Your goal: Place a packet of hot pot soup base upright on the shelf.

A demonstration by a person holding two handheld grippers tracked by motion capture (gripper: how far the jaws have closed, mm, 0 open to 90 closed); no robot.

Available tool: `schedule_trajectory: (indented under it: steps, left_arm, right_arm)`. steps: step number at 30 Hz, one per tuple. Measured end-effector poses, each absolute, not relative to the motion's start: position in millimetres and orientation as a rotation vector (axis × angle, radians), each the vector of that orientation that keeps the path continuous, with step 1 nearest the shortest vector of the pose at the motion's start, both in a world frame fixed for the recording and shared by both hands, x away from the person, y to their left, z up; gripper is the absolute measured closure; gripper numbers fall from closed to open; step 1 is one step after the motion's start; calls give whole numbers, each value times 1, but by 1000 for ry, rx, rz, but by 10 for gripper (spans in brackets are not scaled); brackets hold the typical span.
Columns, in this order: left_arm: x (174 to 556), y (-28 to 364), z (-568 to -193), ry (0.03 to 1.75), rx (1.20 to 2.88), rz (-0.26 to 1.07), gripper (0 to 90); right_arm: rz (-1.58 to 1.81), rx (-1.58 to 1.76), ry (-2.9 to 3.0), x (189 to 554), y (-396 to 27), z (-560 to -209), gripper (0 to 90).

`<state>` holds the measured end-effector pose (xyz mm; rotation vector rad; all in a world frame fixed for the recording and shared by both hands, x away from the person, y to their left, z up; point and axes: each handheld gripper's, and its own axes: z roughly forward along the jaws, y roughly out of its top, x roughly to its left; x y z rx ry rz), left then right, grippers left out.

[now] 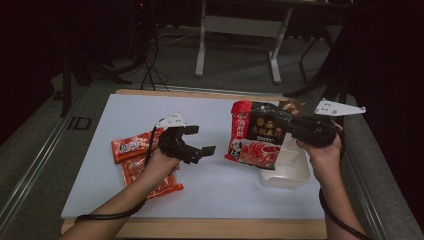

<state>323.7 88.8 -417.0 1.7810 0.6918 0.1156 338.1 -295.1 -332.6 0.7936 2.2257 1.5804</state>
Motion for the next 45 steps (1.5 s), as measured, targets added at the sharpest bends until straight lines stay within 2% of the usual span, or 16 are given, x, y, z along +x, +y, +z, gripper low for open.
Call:
schedule_trajectory:
  steps: [3, 14, 25, 36, 45]
  left_arm:
    - [318, 92, -422, 678, 1787, 146, 4]
    - [308, 99, -444, 673, 1807, 119, 4]
    - [300, 110, -457, 706, 1822, 177, 0]
    - [291, 127, -476, 762, 1798, 146, 0]
    - [288, 130, -484, 769, 1799, 148, 0]
  right_arm:
    - [1586, 798, 2212, 344, -304, -330, 778]
    - [1565, 852, 2152, 363, -336, -327, 777]
    - [1533, 907, 2097, 378, -372, -326, 777]
    - [1479, 993, 2067, 394, -394, -344, 775]
    - [1409, 1019, 2071, 411, -395, -359, 773]
